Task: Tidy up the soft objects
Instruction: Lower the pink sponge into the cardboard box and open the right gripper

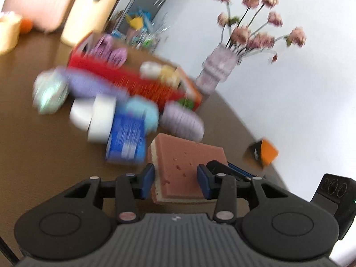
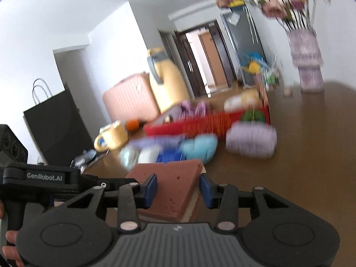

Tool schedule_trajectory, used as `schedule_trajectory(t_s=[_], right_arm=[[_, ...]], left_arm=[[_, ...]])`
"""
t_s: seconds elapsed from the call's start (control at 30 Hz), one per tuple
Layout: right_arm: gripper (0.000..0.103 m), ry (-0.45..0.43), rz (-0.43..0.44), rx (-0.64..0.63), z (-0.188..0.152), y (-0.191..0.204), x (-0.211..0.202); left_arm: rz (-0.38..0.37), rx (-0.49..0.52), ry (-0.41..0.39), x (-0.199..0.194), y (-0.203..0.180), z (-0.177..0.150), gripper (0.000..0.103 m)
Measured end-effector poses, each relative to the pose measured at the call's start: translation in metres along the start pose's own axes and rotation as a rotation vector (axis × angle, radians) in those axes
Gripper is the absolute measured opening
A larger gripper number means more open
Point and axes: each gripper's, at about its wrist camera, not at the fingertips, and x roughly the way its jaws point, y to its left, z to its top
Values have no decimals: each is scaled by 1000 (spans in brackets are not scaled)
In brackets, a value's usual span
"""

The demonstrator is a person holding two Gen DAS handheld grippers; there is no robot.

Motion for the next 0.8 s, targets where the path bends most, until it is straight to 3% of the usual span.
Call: schedule_trajectory(t_s=[0.17, 0.27, 0.33, 0.5, 0.7, 0.8], right_arm=[[41, -53, -59, -69, 95, -17, 50], [41, -8, -112, -13, 144, -52, 102], [41, 38, -148, 37, 161, -78, 135], [40, 129, -190, 102, 173, -123, 196], [41, 218, -339, -64, 152, -116, 221], [39, 233, -391, -172, 142, -107, 223]], left_arm=[[-18, 70, -38, 59, -10, 98, 42], [-49, -24, 85, 120, 6, 152, 42], [-50, -68, 104, 154, 17, 170, 42], [-6, -92, 170, 216, 34, 177, 42], [-2, -107, 249, 247, 46, 163, 37], [6, -100, 244, 246, 49, 159, 38]])
